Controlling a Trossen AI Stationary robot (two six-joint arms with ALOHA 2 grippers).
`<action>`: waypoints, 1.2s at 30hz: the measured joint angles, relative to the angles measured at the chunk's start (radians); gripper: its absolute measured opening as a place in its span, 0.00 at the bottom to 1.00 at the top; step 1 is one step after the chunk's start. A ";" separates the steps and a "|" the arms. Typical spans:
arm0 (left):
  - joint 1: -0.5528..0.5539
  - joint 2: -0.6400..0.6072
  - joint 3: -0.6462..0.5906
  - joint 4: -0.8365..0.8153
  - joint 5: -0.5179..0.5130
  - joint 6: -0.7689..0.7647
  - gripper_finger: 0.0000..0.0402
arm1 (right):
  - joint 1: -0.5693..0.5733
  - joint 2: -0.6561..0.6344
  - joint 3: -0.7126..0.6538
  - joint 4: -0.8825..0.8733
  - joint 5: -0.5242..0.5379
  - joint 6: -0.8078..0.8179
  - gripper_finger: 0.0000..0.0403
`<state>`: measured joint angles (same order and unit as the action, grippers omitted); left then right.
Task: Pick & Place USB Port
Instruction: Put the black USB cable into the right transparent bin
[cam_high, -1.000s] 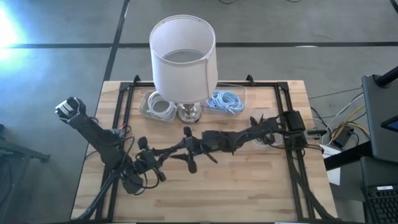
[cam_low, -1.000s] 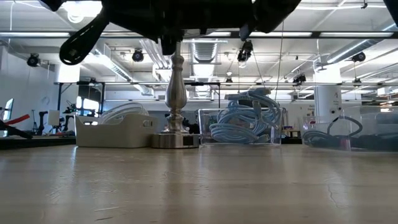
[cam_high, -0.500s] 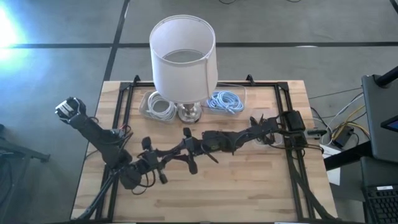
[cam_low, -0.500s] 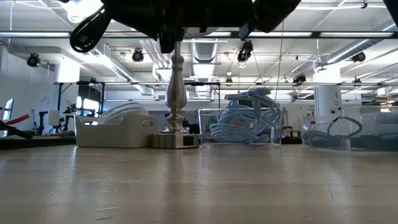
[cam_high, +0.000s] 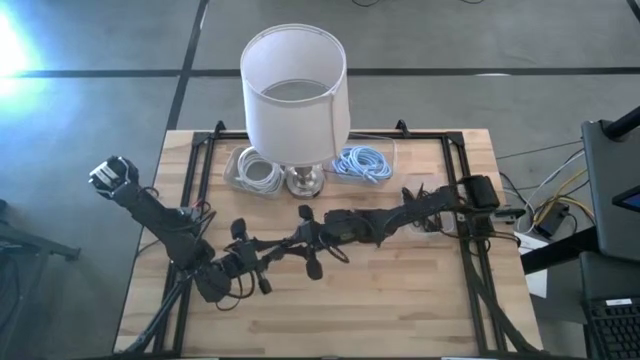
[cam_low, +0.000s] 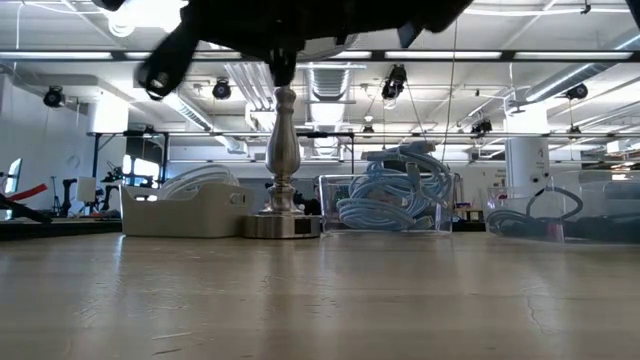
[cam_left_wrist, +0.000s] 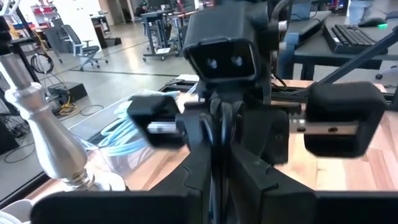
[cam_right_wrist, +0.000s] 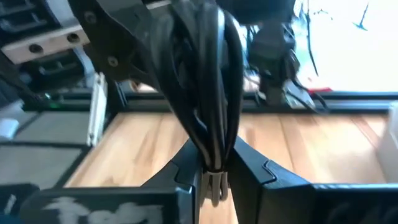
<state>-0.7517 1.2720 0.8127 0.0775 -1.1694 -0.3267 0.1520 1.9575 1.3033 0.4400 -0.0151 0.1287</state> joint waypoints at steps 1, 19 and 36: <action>0.000 0.000 0.000 -0.008 0.001 -0.008 0.12 | 0.001 -0.017 0.000 -0.041 0.012 0.000 0.12; 0.005 0.000 -0.053 -0.054 0.008 -0.043 0.21 | 0.014 -0.307 -0.002 -0.844 0.128 0.218 0.13; 0.015 0.000 -0.099 -0.052 0.003 -0.078 0.20 | -0.005 -0.596 -0.056 -1.914 0.339 0.977 0.13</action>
<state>-0.7368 1.2716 0.7136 0.0251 -1.1667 -0.4043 0.1471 1.3612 1.2472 -1.4739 0.3242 1.1055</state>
